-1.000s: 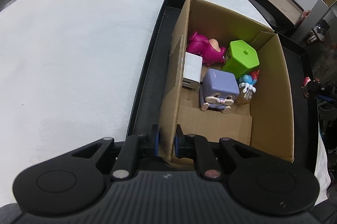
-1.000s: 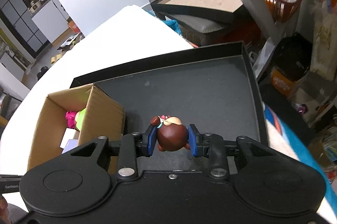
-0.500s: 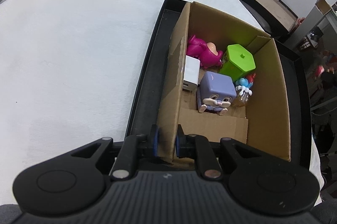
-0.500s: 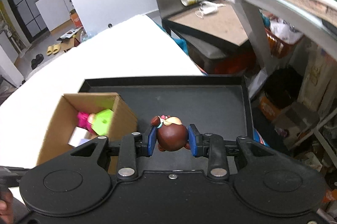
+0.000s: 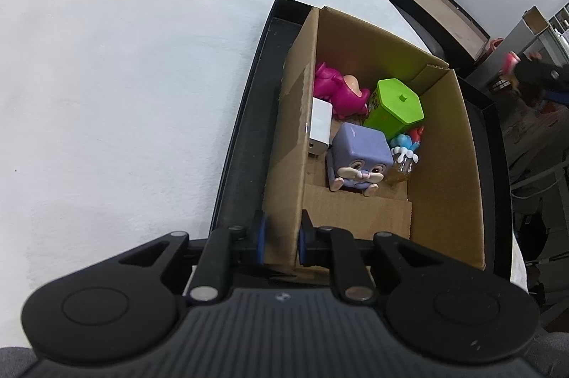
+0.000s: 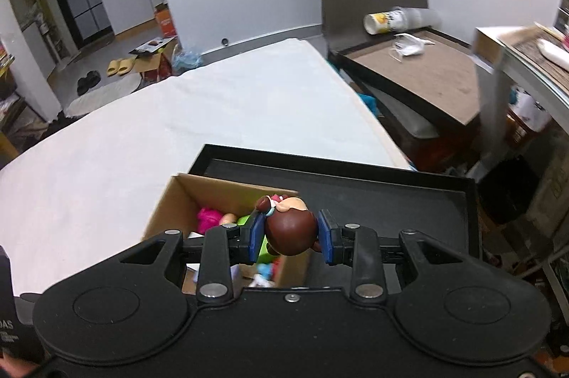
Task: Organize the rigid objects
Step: 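Carry the brown figure into the box and open the right gripper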
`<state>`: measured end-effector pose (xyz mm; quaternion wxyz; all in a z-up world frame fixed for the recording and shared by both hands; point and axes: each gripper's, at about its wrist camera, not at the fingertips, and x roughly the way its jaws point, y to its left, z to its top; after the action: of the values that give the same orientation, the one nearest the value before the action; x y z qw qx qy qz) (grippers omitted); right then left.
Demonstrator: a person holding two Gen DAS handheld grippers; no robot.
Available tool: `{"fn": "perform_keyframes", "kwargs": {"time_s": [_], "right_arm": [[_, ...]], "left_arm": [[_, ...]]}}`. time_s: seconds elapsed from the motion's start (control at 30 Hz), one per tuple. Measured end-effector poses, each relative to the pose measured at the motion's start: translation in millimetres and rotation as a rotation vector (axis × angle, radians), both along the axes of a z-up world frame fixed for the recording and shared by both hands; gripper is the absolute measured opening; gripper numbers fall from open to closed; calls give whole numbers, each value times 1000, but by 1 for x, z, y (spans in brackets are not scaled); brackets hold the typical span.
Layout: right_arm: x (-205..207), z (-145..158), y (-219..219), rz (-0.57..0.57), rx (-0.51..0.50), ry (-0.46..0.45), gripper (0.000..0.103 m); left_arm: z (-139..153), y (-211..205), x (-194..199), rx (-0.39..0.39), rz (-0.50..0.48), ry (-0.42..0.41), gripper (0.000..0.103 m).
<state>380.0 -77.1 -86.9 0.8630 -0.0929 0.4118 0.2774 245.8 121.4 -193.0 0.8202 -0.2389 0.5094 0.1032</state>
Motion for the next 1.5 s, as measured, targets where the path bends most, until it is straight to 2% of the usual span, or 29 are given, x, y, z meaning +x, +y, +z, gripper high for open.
{"fn": "perform_keyframes", "kwargs": {"time_s": [0.33,0.4,0.43,0.5,0.73,1.1,1.5], "right_arm": [[-10,-10,45,48,-33,10,32],[-12,-12,50,48,-26,3,39],[-13,-14,50,50,-21,6,46],[-15,-16,50,47,-15,14,47],[-19,-27,38,11,-15,51,47],[-21,-22,13,-23,4,58,47],[-27,-17,-26,-61,27,66,52]], "left_arm": [[-1,5,-2,-20,-9,-16,17],[-2,6,-2,-26,-11,-17,17],[-2,7,-2,-32,-10,-17,17],[-2,8,-3,-43,-6,-22,18],[-1,9,-5,-47,-4,-27,18],[2,4,-3,-23,-11,-19,18],[4,-3,2,17,-22,-3,17]]}}
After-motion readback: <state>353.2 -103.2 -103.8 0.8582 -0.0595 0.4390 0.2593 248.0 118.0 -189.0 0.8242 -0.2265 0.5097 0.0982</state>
